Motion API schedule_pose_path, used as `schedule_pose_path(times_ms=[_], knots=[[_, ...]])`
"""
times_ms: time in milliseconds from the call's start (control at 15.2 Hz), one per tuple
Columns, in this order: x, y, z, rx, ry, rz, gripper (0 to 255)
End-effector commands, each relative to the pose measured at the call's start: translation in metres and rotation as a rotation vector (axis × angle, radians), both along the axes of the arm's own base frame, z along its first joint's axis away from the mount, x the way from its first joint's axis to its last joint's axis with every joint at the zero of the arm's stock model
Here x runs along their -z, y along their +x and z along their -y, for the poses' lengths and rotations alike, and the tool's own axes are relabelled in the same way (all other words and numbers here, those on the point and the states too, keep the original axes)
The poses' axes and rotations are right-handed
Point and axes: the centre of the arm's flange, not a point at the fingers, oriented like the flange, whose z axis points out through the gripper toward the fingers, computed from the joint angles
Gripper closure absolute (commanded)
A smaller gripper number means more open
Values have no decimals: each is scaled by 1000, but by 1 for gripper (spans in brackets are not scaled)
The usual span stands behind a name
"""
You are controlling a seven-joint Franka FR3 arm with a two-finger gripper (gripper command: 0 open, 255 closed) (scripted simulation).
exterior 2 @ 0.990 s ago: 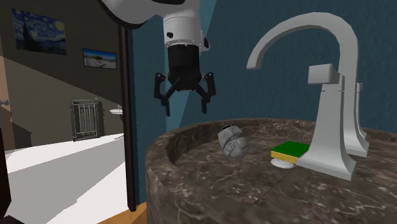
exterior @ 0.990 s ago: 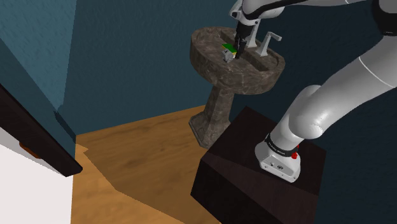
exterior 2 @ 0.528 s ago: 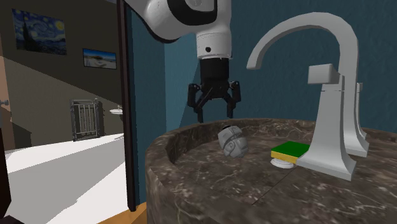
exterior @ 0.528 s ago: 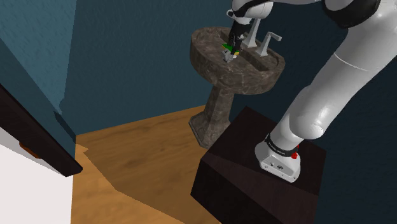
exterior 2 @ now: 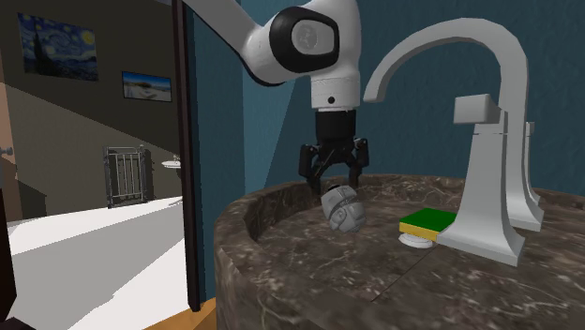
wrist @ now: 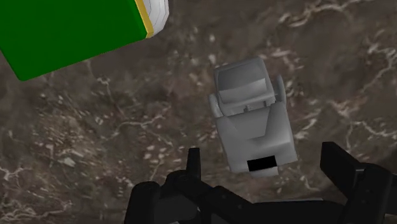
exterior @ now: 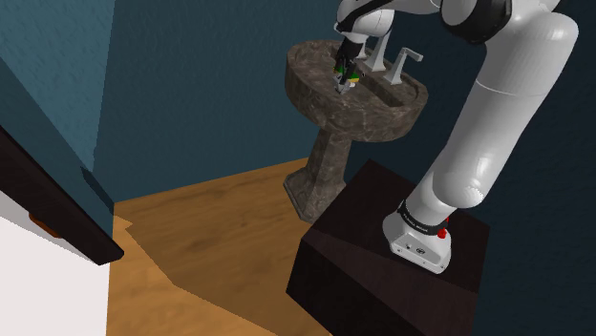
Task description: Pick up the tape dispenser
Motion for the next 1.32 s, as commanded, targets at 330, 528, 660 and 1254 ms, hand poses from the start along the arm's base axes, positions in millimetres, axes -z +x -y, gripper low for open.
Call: schedule_pose_path(times_ms=[330, 528, 660, 1254], knots=[[18, 0, 0, -1, 0, 1, 255], [18, 0, 0, -1, 0, 1, 255], [18, 0, 0, -1, 0, 1, 255], [-13, 1, 0, -1, 0, 1, 255]])
